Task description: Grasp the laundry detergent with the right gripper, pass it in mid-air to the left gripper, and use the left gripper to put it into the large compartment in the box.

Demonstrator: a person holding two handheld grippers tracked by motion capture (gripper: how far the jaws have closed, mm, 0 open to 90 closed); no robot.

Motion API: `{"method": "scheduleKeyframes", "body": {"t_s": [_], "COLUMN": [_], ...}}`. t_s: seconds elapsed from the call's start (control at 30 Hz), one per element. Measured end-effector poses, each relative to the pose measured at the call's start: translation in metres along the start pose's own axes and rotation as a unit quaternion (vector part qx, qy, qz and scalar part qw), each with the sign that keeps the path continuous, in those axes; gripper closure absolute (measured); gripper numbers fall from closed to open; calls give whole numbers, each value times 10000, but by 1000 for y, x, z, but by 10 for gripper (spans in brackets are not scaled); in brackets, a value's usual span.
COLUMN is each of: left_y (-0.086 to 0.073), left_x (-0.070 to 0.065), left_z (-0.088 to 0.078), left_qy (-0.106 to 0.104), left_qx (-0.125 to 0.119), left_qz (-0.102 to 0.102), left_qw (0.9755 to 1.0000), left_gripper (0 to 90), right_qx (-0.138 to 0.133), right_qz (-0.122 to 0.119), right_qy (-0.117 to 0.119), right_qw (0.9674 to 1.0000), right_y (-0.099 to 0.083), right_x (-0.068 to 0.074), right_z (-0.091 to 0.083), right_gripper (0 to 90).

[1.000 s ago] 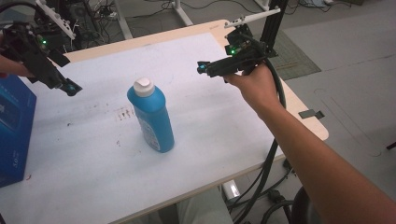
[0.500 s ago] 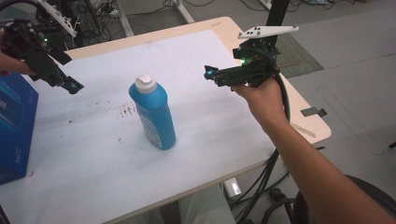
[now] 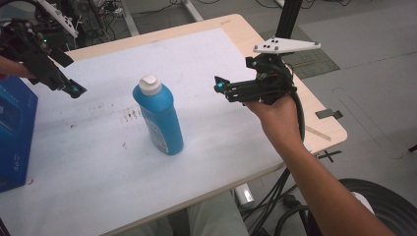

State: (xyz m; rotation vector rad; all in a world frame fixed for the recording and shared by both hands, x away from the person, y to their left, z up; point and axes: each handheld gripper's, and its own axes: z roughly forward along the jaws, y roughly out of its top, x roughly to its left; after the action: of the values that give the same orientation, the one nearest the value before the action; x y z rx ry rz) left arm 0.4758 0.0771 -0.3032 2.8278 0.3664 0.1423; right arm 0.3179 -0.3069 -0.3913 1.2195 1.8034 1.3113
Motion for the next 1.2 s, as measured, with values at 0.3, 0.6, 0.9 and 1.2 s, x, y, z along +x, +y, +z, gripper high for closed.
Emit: {"method": "scheduleKeyframes", "body": {"t_s": [0.3, 0.6, 0.9, 1.2], "left_y": [-1, -2, -3, -3], "left_x": [-2, -4, -5, -6], "left_z": [2, 4, 3, 2], "left_qy": [-16, -18, -15, -11], "left_qx": [-19, -8, 0, 17], "left_qz": [20, 19, 44, 53], "left_qw": [10000, 10000, 10000, 10000], "left_gripper": [17, 16, 17, 16], "right_qx": [-38, -30, -29, 3], "right_qz": [17, -10, -93, -170], "right_qy": [4, 135, 271, 370], "right_qw": [10000, 9999, 9996, 9992], "right_y": [-8, -10, -10, -8], "right_x": [17, 39, 59, 83], "right_z": [-14, -22, -24, -24], "right_gripper": [19, 19, 19, 18]}}
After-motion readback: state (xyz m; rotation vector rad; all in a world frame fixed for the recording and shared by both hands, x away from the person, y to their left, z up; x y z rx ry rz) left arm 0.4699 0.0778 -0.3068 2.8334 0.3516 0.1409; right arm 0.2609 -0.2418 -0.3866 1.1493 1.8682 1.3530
